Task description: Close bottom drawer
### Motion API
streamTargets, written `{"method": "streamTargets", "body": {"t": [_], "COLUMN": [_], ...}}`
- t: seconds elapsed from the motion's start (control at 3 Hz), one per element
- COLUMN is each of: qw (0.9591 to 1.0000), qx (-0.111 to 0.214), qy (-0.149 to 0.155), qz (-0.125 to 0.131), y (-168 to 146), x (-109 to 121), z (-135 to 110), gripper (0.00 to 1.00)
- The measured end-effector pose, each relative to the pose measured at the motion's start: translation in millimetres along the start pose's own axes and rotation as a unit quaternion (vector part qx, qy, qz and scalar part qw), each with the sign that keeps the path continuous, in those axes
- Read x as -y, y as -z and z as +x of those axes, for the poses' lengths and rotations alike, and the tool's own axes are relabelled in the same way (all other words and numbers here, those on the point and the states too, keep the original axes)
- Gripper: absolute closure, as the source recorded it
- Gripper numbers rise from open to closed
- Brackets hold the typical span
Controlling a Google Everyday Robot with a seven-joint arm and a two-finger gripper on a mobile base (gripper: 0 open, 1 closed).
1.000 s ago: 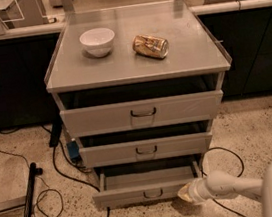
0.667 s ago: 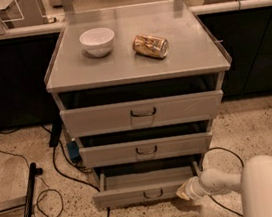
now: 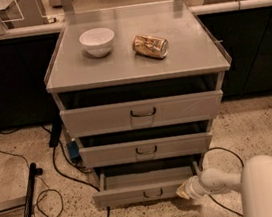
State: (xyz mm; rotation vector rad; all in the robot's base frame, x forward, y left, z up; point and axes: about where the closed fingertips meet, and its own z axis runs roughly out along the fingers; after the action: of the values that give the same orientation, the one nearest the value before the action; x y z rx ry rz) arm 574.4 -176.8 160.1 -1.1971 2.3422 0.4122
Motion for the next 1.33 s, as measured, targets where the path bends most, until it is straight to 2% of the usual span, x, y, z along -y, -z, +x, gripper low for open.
{"method": "streamTargets", "body": {"t": [0.33,0.67,1.0,1.33], "qw": [1.0,0.9999,0.9999,0.9999], "qx": [0.001,0.009,0.01,0.01], "qy": [0.001,0.007,0.008,0.008], "qz": [0.001,0.005,0.005,0.005], "y": [-0.4,-2.4,-1.2,-0.4], "x": [-0.2,-1.0,-6.6,-8.6], "z": [-1.4,-9.5,-6.8,-5.5], "gripper": [0.27,0.04,0.0,0.0]}}
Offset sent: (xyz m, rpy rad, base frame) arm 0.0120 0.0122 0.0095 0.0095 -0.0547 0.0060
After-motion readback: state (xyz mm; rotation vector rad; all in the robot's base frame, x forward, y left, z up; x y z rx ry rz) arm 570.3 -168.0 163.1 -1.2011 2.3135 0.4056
